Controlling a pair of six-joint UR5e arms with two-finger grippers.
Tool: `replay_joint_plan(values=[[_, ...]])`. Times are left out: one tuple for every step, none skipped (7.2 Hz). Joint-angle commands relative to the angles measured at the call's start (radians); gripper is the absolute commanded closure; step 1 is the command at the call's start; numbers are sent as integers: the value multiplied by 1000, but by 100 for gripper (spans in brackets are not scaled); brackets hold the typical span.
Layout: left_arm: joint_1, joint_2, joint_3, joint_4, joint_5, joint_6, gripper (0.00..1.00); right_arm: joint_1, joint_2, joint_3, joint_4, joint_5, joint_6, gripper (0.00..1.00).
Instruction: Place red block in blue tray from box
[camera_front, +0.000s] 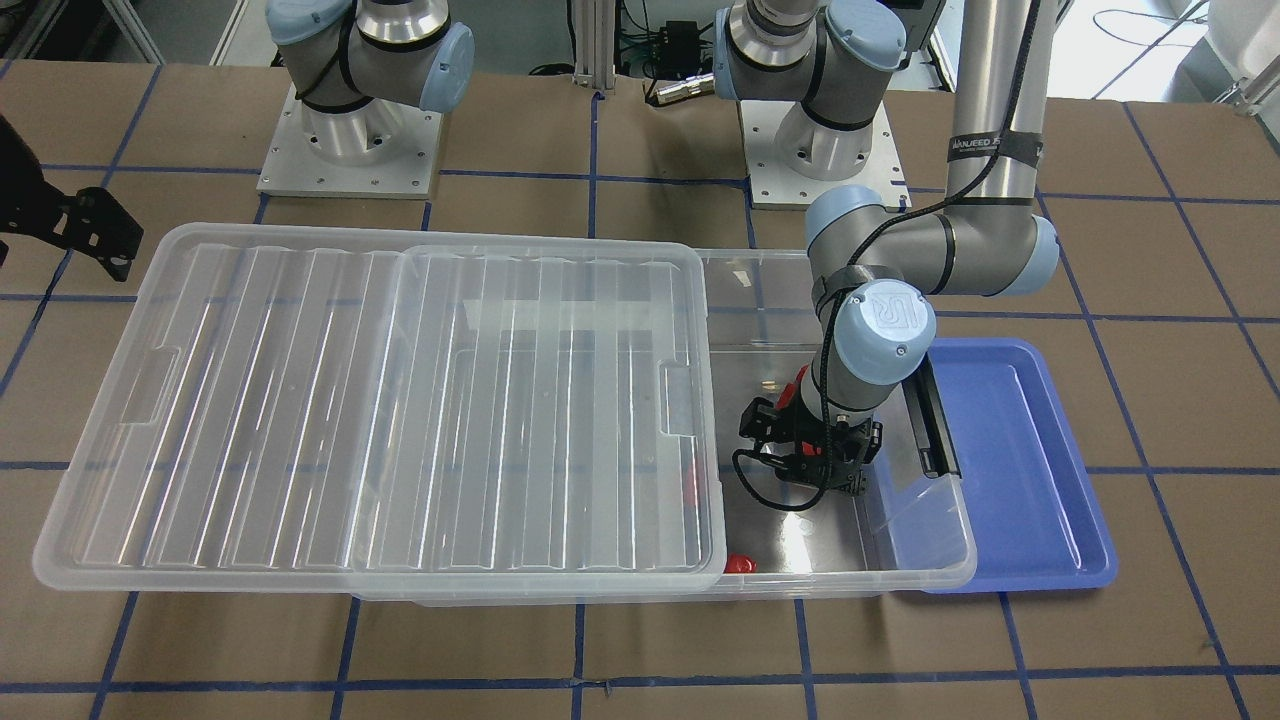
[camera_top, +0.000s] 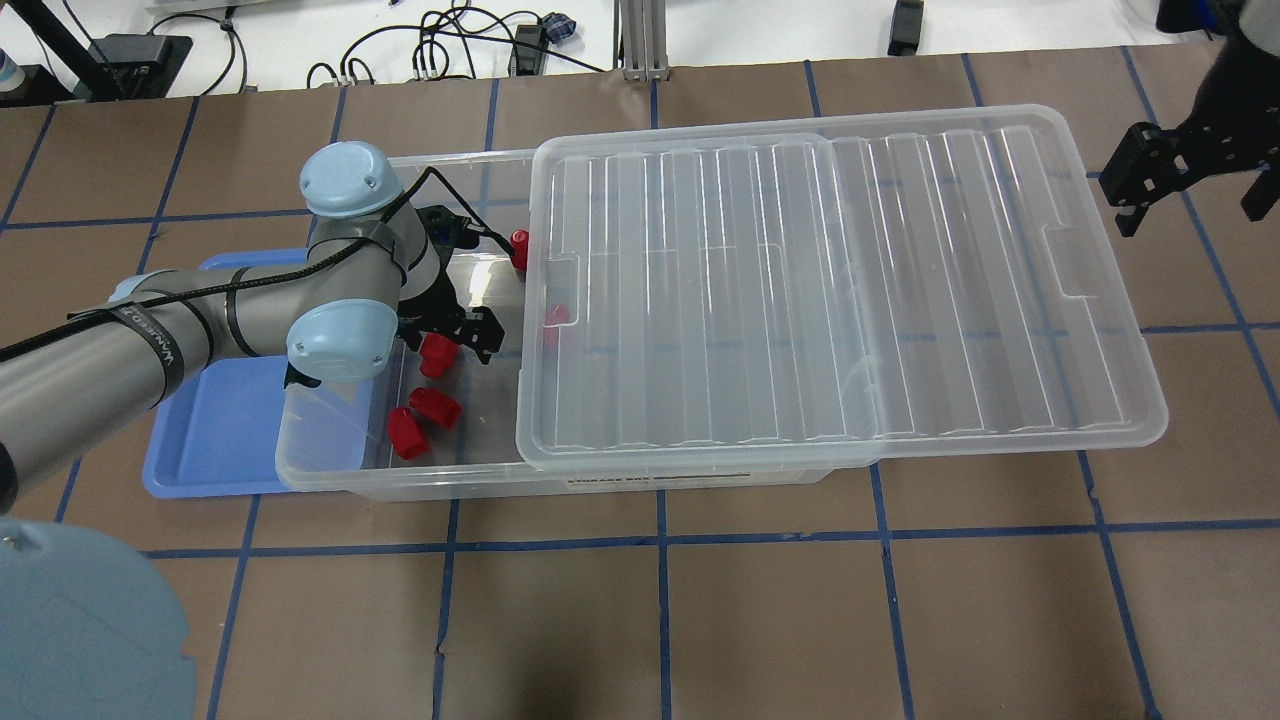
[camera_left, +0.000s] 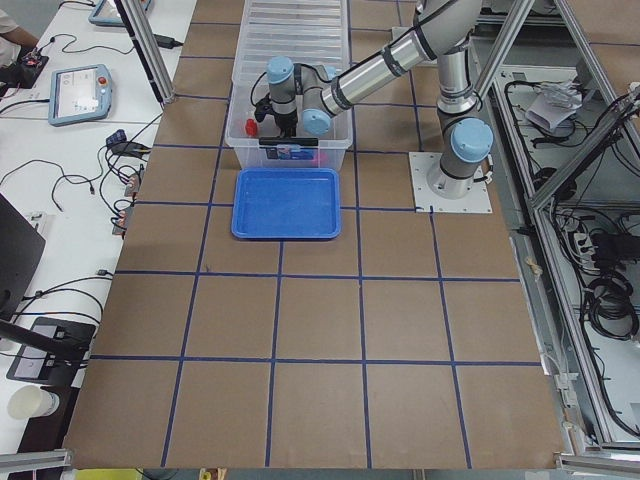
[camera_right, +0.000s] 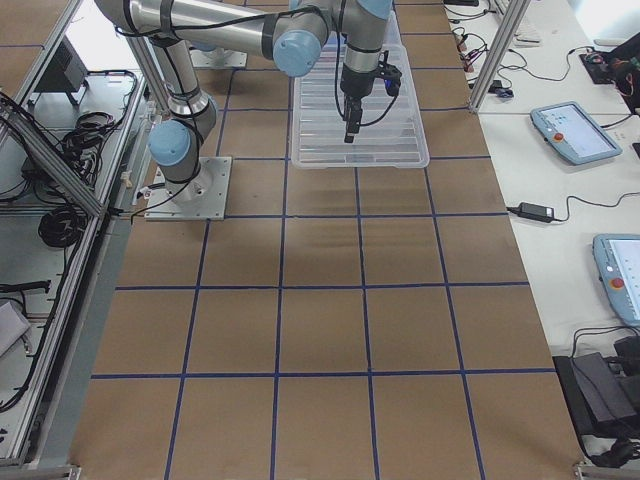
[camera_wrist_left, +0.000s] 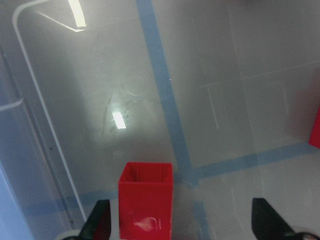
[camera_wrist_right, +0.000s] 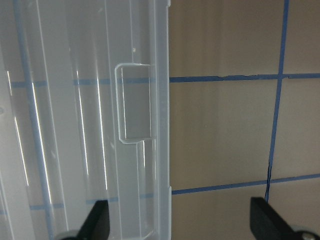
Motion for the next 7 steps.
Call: replay_joint_plan(values=[[0,0,-2,-1,-1,3,17,-3,1,3,3,0,0,0],[0,0,0,1,1,3,28,-5,2,3,3,0,0,0],[0,-2,-2,-1,2,3,32,-5,2,3,3,-2,0,0],[0,-2,0,-1,3,5,37,-5,0,3,5,-2,0,0],[0,-2,7,-4,3,3,52,-5,1,3,2,-2,0,0],[0,0,12,-4,1,0,62,-5,0,3,6,-4,0,0],[0,0,10,-1,-1,-6,87,-6,1,3,5,-23,0,0]])
